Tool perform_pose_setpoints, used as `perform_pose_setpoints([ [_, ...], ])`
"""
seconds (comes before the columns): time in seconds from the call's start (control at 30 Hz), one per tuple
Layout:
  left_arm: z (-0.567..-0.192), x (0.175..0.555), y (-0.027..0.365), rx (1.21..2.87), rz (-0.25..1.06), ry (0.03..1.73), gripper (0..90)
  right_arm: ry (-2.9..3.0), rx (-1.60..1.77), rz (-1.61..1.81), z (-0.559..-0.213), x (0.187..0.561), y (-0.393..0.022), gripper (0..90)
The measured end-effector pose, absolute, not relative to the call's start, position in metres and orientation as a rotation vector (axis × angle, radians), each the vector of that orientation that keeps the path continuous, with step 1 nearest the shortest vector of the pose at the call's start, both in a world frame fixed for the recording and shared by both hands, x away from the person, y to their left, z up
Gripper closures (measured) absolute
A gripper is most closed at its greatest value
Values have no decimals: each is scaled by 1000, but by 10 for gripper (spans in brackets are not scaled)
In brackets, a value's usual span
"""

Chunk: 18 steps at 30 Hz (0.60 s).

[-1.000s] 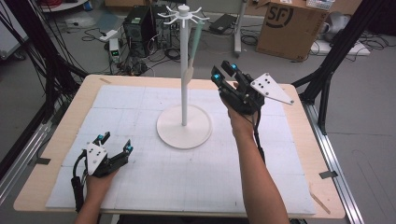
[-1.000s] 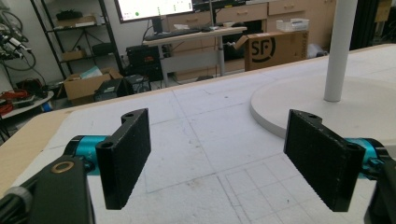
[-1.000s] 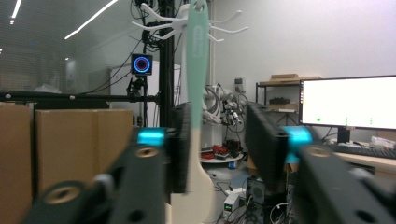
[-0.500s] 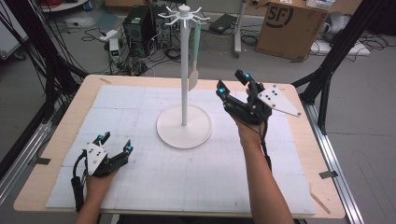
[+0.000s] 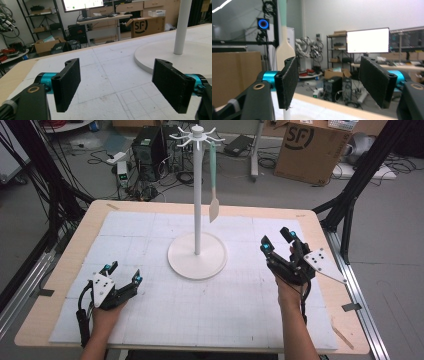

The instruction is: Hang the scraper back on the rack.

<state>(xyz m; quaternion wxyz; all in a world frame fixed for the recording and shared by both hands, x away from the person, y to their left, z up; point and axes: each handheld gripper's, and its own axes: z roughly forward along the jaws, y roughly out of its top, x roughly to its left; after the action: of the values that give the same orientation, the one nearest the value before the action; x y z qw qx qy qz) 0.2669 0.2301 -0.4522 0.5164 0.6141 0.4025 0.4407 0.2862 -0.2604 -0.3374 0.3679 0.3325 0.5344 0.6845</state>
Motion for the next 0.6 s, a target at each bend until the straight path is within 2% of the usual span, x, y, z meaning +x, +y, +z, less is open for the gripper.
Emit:
perform_pose_setpoints([
  [0.6, -452, 267, 230, 1475, 1059, 965, 234, 1307, 1037, 1558, -402, 252, -287, 264],
])
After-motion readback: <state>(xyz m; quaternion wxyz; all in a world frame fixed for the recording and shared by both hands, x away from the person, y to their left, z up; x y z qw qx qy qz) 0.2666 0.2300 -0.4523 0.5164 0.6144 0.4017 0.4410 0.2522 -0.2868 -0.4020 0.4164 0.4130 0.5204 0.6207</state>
